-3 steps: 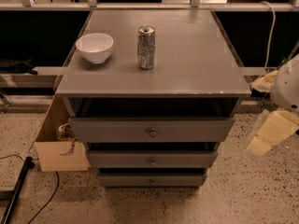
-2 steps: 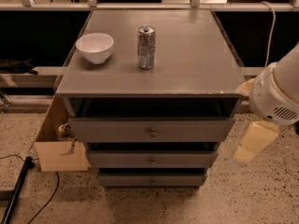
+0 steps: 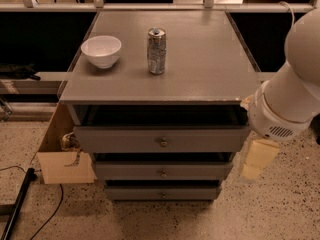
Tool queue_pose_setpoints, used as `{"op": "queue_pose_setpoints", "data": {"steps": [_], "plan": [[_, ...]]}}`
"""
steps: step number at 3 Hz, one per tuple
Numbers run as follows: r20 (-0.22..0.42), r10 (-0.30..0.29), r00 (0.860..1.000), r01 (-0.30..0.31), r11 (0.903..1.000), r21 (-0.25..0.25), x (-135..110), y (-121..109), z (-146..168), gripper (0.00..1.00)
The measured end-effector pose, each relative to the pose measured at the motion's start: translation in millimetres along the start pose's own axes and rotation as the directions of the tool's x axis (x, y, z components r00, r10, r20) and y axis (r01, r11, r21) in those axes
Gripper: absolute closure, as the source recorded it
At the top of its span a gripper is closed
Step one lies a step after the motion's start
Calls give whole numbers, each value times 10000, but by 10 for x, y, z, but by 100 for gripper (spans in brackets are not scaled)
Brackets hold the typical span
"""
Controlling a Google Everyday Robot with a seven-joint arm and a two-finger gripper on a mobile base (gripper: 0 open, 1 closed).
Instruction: Open top drawer
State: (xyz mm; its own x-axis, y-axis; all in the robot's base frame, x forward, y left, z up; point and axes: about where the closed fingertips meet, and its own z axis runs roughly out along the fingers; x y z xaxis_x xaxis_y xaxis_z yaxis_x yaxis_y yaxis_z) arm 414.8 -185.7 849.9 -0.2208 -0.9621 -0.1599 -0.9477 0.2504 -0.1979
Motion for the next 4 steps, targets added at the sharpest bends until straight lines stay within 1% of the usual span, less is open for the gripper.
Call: {"op": "queue_pose_setpoints", "data": {"steps": [1,2,3,4], "plan": [[545,107,9985,-87,9993,-364,3,64,151,0],[1332,-12,9911,93,9981,-602,-81,87,332,0],[2595,-204,9655,366,9977,-579,-326,-9,519,0],[3205,-290,9468,495,9972,-560,-518,-75,633,0]]}}
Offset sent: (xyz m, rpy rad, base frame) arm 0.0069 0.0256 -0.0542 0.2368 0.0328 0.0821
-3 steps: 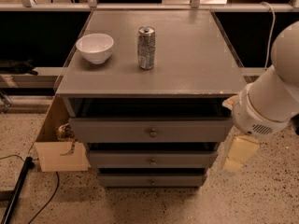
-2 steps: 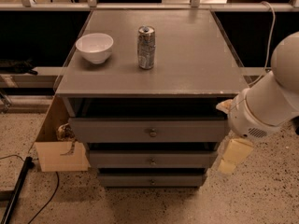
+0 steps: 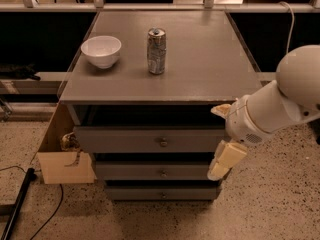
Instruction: Open top drawer
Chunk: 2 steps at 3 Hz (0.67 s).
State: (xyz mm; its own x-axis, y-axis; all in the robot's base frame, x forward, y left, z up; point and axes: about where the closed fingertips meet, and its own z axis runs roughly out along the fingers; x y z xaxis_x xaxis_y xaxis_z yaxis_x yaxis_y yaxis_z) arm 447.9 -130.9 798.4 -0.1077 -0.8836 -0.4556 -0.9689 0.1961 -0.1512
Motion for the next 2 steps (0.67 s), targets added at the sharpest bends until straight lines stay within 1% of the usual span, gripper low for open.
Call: {"op": "queue_pose_setpoints", "data": {"steps": [1,2], "plan": [[38,1,10000,-1,10000,0,-7,-5,11,0],[-120,-7,9999,11,9996,290,-1,-18,-46,0]]}}
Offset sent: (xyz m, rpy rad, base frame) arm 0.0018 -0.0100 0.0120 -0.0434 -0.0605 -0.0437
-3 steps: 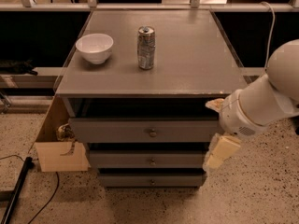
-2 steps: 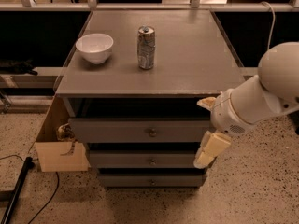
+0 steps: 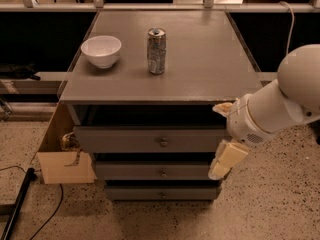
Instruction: Open top drawer
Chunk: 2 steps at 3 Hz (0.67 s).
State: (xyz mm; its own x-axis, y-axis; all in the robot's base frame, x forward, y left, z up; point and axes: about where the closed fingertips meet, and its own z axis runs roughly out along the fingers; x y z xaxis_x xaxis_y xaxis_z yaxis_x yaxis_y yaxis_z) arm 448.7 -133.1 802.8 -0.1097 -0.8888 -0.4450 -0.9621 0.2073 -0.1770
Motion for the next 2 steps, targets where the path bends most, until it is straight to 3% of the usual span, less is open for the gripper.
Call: {"op": "queue_pose_setpoints", "data": {"steps": [2], "plan": [[-227,-33,9997,27,9997,-257,-18,36,310,0]]}}
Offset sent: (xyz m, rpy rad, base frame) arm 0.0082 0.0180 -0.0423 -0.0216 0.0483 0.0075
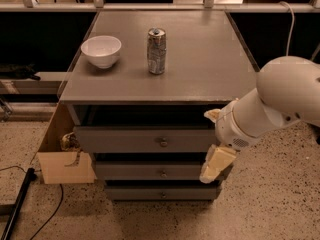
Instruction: Open top drawer
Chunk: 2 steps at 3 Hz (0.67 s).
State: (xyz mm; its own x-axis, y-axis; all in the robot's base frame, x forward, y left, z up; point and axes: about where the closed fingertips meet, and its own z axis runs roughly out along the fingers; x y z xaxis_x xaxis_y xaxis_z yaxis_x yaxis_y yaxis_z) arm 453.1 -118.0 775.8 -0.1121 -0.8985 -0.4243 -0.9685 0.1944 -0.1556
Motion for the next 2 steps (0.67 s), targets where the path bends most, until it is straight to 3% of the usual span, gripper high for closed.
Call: {"op": "queue_pose_setpoints", "data": {"steps": [2], "plan": [[-665,254,9975,-289,9982,-528,206,-161,486,0]]}}
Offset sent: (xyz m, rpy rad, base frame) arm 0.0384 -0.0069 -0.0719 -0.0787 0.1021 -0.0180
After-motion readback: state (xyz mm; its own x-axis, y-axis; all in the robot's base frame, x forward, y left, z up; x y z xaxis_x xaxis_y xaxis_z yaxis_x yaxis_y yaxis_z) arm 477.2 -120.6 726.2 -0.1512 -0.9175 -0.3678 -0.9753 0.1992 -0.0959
